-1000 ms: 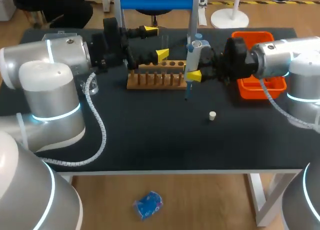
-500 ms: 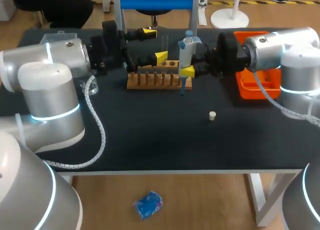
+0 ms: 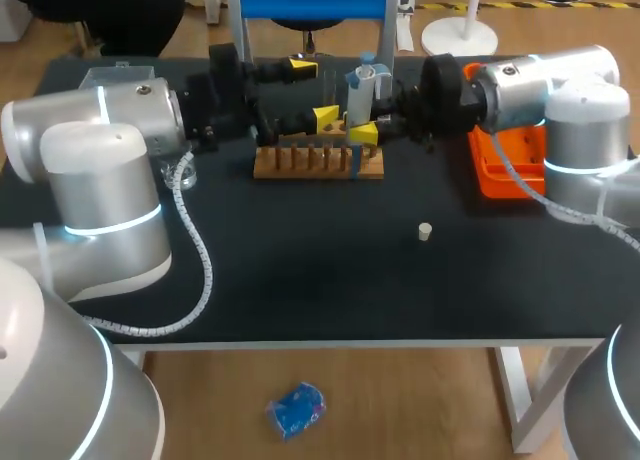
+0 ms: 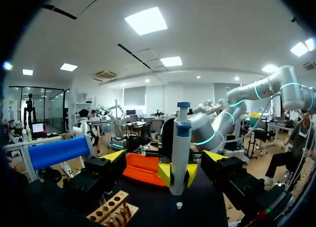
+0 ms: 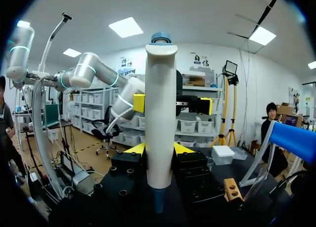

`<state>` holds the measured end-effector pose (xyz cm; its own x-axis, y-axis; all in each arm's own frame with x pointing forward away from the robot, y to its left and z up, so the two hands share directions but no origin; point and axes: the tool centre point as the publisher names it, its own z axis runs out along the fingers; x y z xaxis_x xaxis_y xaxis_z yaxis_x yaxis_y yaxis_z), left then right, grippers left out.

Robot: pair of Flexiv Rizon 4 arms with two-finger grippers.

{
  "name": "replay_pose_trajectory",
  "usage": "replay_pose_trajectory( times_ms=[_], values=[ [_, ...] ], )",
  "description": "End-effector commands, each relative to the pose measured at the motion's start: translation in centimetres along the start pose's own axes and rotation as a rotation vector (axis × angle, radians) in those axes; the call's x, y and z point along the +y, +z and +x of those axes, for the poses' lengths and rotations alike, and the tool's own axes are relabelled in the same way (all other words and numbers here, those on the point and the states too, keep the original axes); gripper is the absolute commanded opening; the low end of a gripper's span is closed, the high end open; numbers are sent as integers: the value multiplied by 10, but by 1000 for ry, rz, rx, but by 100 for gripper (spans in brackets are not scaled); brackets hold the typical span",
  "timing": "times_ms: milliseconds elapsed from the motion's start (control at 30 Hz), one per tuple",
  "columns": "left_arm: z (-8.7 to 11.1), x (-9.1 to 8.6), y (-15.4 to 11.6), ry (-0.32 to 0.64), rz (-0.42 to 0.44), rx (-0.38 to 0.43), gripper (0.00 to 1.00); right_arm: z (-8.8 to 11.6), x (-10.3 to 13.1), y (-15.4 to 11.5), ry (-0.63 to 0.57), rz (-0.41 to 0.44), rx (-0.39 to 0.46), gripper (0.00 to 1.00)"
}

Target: Invert the test tube, pick up the pipette, mount the tip to pipette, aspirate from beaker and dispense into the tube, eject the tip, return the pipette, and cap with the stopper.

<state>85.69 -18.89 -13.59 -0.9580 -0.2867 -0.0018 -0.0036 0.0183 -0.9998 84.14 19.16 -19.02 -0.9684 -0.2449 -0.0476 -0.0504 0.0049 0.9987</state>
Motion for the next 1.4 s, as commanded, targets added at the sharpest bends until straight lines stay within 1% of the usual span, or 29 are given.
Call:
replay_pose_trajectory(
  times_ms=[33,400,667,1367,1400],
  values=[
    [-4,2,5,2,6,12,100,-9,0,4,-1,2,19,0],
    [-5,2,13,-7,9,36,100,-24,-3,17,4,0,45,0],
    [-5,3,14,-18,7,48,100,-30,-5,25,10,0,57,0],
    [-6,5,18,-25,0,62,100,-36,-2,30,14,3,72,0],
    [-6,5,18,-25,-1,63,95,-36,-2,30,15,3,72,0]
  ],
)
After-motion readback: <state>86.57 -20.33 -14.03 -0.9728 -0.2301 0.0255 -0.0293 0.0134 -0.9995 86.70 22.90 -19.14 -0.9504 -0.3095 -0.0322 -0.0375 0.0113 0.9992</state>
